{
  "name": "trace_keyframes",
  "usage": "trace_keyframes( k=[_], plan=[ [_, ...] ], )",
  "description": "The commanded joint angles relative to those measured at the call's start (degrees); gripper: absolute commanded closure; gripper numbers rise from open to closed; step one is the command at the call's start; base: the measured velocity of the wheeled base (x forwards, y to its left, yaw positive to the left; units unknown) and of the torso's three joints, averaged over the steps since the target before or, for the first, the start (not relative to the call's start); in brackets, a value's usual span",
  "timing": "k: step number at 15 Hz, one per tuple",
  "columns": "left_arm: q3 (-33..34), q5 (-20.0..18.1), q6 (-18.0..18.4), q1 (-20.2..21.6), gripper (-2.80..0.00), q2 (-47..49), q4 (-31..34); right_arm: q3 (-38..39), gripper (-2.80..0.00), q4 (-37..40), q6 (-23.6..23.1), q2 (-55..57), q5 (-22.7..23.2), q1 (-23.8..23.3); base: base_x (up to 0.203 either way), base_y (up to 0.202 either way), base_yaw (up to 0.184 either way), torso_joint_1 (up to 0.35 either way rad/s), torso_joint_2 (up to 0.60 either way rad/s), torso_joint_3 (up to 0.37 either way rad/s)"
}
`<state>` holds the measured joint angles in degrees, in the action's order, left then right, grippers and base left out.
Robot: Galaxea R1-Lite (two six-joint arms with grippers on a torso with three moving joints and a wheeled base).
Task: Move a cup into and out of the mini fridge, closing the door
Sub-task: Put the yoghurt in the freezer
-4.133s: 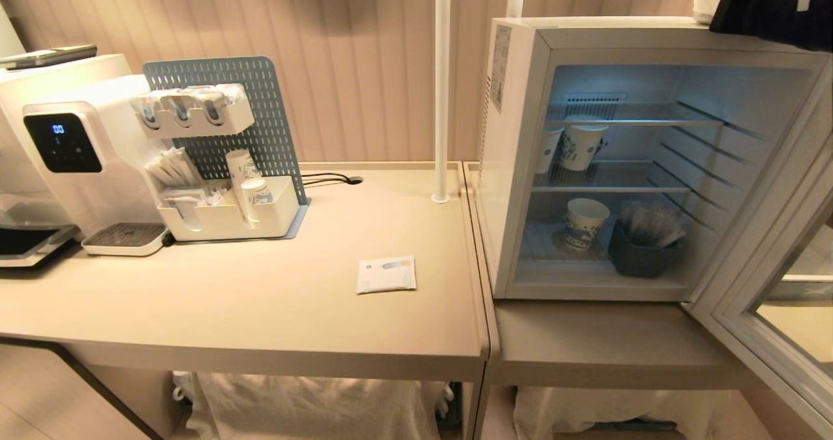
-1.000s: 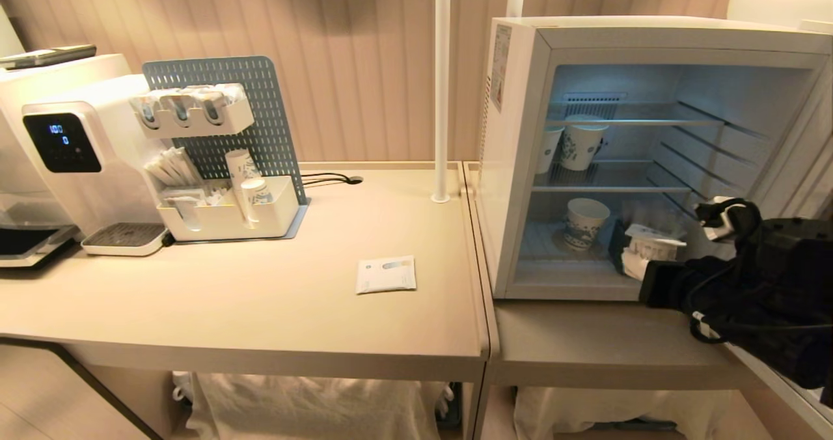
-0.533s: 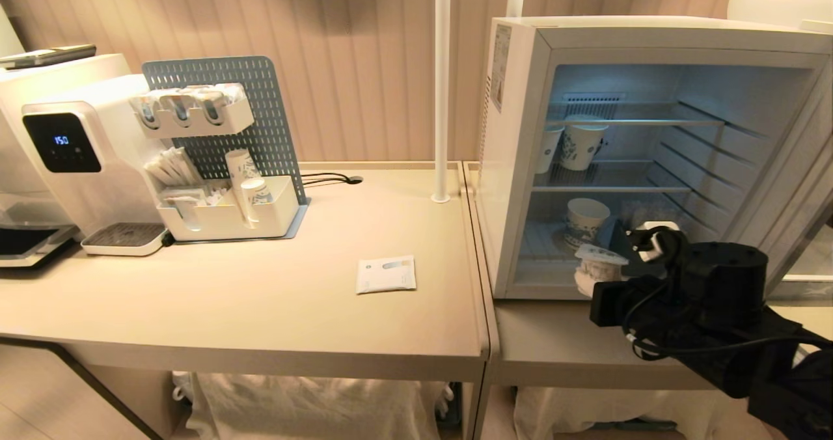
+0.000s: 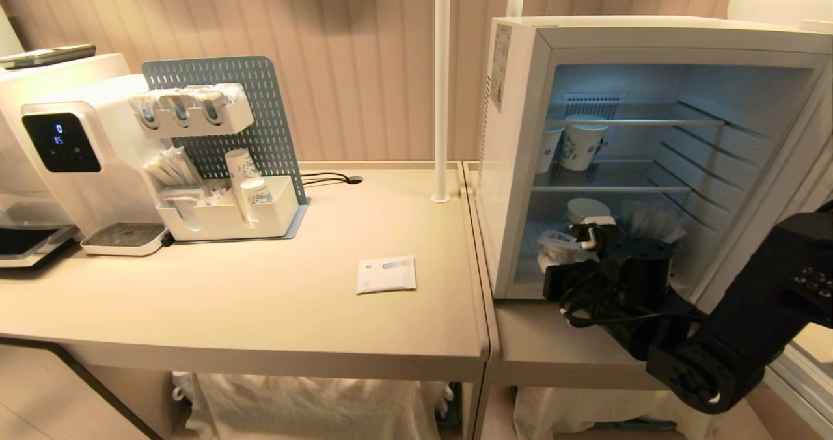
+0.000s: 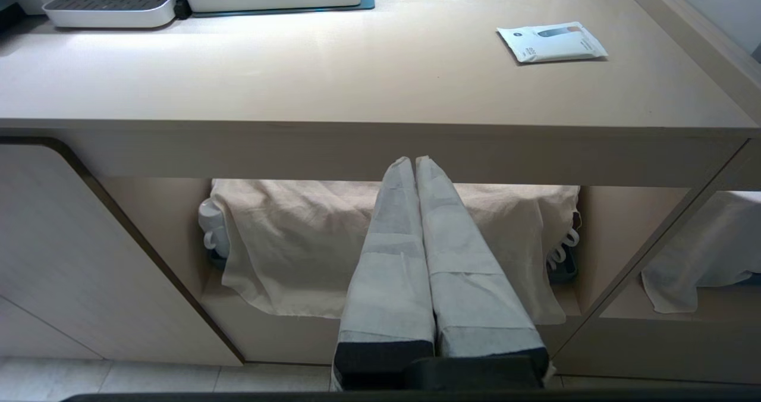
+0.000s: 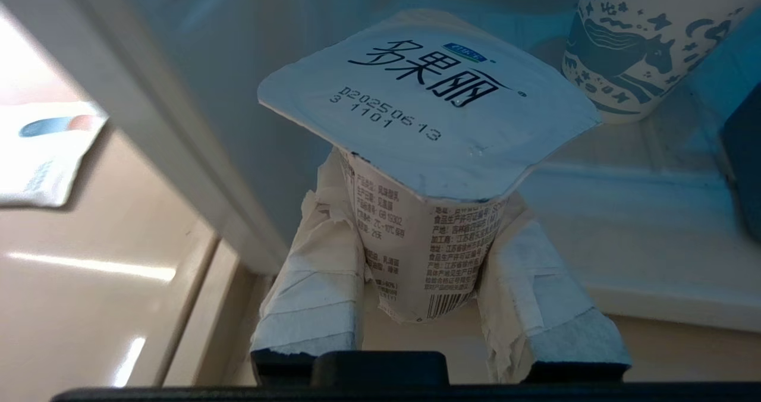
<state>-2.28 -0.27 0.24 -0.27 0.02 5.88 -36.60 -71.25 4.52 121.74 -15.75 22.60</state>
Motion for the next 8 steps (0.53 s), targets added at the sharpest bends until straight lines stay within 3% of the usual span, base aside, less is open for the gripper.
trace_keyframes(
  k=[1, 8],
  plan=[
    [0.0, 0.0, 0.0, 0.0, 0.00, 0.0, -0.1, -2.8, 0.00, -0.1, 0.1, 3.6, -0.7, -0.3, 0.000, 0.000, 0.000, 0.000, 0.00, 0.000],
    [0.0, 0.0, -0.2, 0.0, 0.00, 0.0, -0.1, -18.0, 0.00, 2.1, -2.9, 13.0, -8.1, -3.4, 0.000, 0.000, 0.000, 0.000, 0.00, 0.000]
  ],
)
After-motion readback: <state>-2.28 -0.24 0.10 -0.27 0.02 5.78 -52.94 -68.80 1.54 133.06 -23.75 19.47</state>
